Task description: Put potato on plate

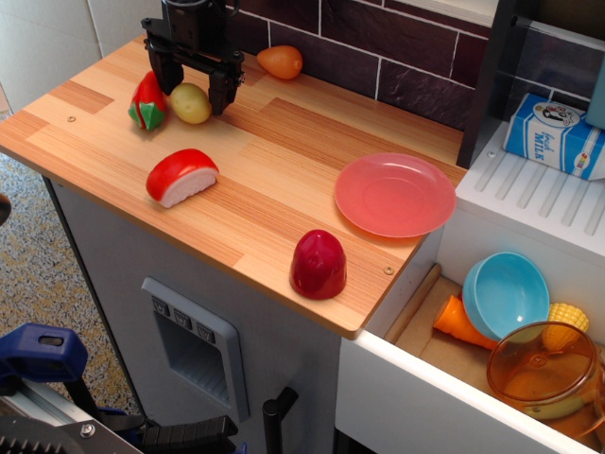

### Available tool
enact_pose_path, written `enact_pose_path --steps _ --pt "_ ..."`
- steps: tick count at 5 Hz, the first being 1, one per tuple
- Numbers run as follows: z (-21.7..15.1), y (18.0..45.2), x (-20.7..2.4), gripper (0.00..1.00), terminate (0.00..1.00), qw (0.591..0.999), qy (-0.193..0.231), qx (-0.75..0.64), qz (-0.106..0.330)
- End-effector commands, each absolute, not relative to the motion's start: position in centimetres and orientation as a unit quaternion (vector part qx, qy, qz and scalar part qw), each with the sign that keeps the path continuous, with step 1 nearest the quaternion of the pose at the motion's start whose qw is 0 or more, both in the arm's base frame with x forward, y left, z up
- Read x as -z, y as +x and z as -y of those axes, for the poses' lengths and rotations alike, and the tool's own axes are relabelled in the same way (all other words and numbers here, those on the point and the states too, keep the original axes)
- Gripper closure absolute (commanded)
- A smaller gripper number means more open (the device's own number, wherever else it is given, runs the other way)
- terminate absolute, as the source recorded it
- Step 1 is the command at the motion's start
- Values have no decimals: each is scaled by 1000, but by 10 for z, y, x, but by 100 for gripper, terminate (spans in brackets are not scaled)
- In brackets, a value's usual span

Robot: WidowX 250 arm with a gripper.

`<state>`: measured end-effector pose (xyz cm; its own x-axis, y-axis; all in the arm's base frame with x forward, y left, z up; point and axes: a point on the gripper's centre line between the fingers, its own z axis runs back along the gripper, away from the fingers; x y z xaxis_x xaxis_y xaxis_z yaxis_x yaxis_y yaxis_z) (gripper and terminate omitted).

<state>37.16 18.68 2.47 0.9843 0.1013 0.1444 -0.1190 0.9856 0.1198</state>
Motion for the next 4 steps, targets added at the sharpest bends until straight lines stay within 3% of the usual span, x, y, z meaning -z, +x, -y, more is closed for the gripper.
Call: enact_pose_path --steps 1,2,3,4 --pt "-188 383 -50 0 0 991 67 -53 103" --pt "-188 381 -46 0 0 990 66 -56 112" --pt "-186 380 -48 100 0 991 71 -53 101" --pt "-182 381 -53 100 0 990 75 -59 101"
